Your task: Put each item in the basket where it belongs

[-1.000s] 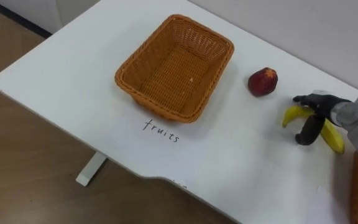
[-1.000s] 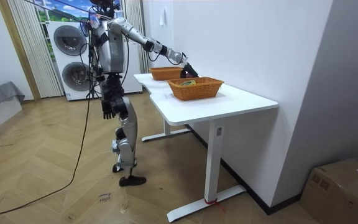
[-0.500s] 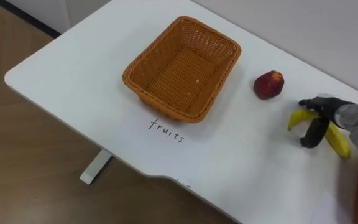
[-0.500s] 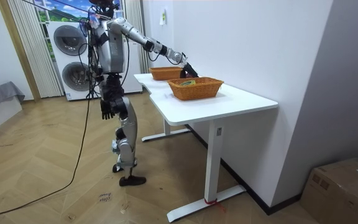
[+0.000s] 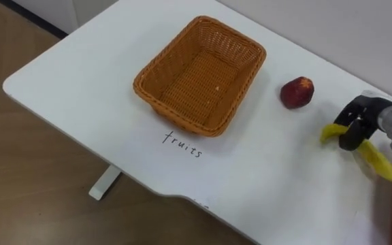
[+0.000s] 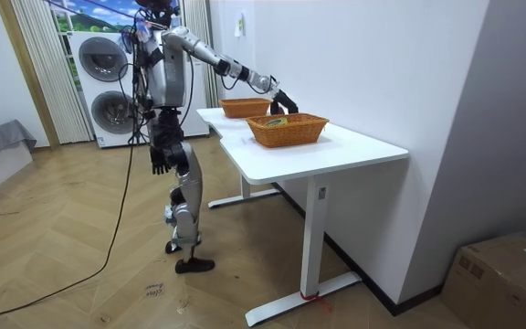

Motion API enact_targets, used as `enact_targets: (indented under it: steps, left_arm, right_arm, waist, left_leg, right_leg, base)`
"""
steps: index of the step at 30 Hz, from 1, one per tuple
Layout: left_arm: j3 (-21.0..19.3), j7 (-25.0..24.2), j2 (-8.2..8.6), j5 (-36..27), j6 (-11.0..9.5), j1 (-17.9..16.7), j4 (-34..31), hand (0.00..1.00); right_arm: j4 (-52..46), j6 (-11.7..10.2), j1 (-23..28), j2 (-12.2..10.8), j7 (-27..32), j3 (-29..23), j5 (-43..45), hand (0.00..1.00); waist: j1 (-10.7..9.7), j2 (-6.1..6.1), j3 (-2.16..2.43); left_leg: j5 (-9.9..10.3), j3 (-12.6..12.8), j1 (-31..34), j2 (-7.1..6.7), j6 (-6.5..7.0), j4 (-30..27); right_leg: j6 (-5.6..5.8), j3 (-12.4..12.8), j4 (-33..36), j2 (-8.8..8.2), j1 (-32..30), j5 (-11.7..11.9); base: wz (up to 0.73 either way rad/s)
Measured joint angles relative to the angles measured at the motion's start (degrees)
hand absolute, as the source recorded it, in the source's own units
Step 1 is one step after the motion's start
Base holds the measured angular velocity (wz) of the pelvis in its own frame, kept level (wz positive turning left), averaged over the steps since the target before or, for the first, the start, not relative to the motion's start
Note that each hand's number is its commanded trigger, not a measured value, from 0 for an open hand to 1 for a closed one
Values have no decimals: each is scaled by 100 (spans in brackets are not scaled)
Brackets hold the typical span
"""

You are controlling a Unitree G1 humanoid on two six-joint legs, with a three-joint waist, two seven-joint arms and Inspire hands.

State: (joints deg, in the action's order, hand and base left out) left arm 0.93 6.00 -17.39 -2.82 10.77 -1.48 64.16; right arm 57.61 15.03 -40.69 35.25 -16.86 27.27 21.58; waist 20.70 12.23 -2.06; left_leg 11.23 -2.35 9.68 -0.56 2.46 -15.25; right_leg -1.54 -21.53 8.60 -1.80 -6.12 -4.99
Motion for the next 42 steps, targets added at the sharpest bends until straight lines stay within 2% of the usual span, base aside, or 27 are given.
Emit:
enact_targets:
  steps: [14, 23, 25, 31, 33, 37, 39, 42]
  left_arm:
    - [-24, 127, -24, 26, -93, 5, 8, 0]
    - [-73, 254, -29, 16, -220, -60, -4, 0]
    - [-84, 259, -28, 10, -276, -76, -9, 0]
    - [-327, 381, -15, 0, -498, -163, -1, 0]
    - [-422, 468, -14, -3, -530, -266, 10, 0]
    - [-545, 472, -21, 11, -593, -453, 20, 0]
    - [-630, 468, -8, 28, -593, -556, 18, 0]
    - [-691, 468, 0, 89, -584, -657, 15, 0]
  right_arm:
    - [-142, 5, 54, 35, -292, 200, -12, 100]
    - [-743, -70, 293, 37, -331, 5, -115, 100]
    - [-991, -71, 410, 40, -362, 5, -89, 100]
    - [-2441, -204, 819, 41, -571, -202, -43, 100]
    - [-2748, -301, 840, 41, -581, -232, -49, 100]
    - [-3104, -355, 841, 66, -615, -295, -91, 100]
    - [-3548, -355, 852, 73, -647, -571, -173, 100]
    - [-4347, -366, 948, 101, -686, -736, -148, 100]
  waist:
    - [-4, 62, 10]
    - [-187, 119, 49]
    - [-207, 124, 54]
    - [-473, 151, 73]
    - [-507, 154, 76]
    - [-623, 141, 84]
    - [-691, 117, 84]
    - [-779, 104, 160]
  left_leg:
    - [-3, 5, 64, 1, -2, -7]
    - [-5, 75, 0, 9, 0, 22]
    - [-7, 87, -68, 12, 1, 58]
    - [-10, 113, -132, 15, 5, 96]
    - [-11, 178, -216, 18, 7, 96]
    - [-13, 205, -464, 27, 11, 227]
    - [-12, 220, -533, 28, 12, 242]
    - [-14, 219, -551, 25, 10, 249]
  right_leg:
    - [-3, 24, 4, 6, -57, 10]
    - [-3, 95, 12, 8, -57, 11]
    - [-3, 105, 12, 9, -16, 10]
    - [-3, 201, 11, 15, 17, 10]
    - [0, 305, 6, 26, 56, 12]
    - [4, 390, 1, 25, 251, 11]
    - [5, 413, 1, 27, 323, 11]
    - [5, 420, 1, 35, 340, 11]
  base:
    - [0]
    - [-3]
    - [-5]
    - [-2]
    - [-15]
    - [-4]
    - [-5]
    - [0]
